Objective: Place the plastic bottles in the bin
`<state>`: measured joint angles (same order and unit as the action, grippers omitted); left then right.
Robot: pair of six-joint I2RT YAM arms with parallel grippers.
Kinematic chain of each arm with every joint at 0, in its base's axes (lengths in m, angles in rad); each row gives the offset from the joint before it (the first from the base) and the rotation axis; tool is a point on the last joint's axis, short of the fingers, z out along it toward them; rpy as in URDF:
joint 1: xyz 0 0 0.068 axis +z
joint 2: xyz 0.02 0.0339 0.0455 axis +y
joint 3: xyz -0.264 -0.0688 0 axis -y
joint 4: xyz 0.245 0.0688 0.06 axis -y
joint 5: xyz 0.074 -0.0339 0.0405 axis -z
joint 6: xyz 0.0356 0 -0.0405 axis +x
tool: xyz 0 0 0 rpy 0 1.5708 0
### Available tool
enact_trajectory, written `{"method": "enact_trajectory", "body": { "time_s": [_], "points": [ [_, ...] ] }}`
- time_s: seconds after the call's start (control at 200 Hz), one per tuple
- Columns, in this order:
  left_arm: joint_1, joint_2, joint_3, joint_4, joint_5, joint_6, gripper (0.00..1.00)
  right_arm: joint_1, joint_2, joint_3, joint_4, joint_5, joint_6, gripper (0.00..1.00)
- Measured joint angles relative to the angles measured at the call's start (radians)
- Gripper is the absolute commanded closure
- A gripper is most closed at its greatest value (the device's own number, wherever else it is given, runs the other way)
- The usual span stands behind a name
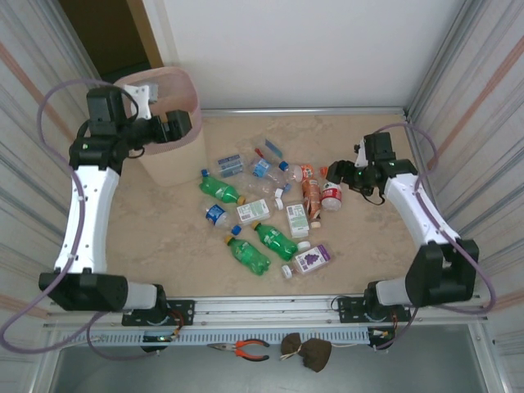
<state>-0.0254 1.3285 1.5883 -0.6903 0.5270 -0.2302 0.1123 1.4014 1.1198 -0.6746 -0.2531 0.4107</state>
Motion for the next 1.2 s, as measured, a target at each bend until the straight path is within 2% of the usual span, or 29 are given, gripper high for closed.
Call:
{"method": "enact_trajectory", "body": {
  "time_s": [0.19, 0.426, 0.756, 1.197],
  "points": [
    [0.0, -0.146, -0.169, 0.056, 0.053, -0.038, 0.13, -0.008, 0.162, 0.002, -0.026, -0.01, -0.009, 0.15],
    [0.0, -0.3, -0.331, 0.124, 0.092, -0.1, 0.15, -0.01, 0.257, 0.002, 0.005, -0.032, -0.015, 0.16],
    [0.0, -0.321, -0.394, 0.165, 0.106, -0.145, 0.16, -0.02, 0.333, -0.04, 0.072, -0.04, -0.026, 0.22],
    [0.0, -0.338, -0.422, 0.191, 0.106, -0.17, 0.17, -0.021, 0.345, -0.081, 0.121, -0.032, -0.019, 0.38]
  ]
}}
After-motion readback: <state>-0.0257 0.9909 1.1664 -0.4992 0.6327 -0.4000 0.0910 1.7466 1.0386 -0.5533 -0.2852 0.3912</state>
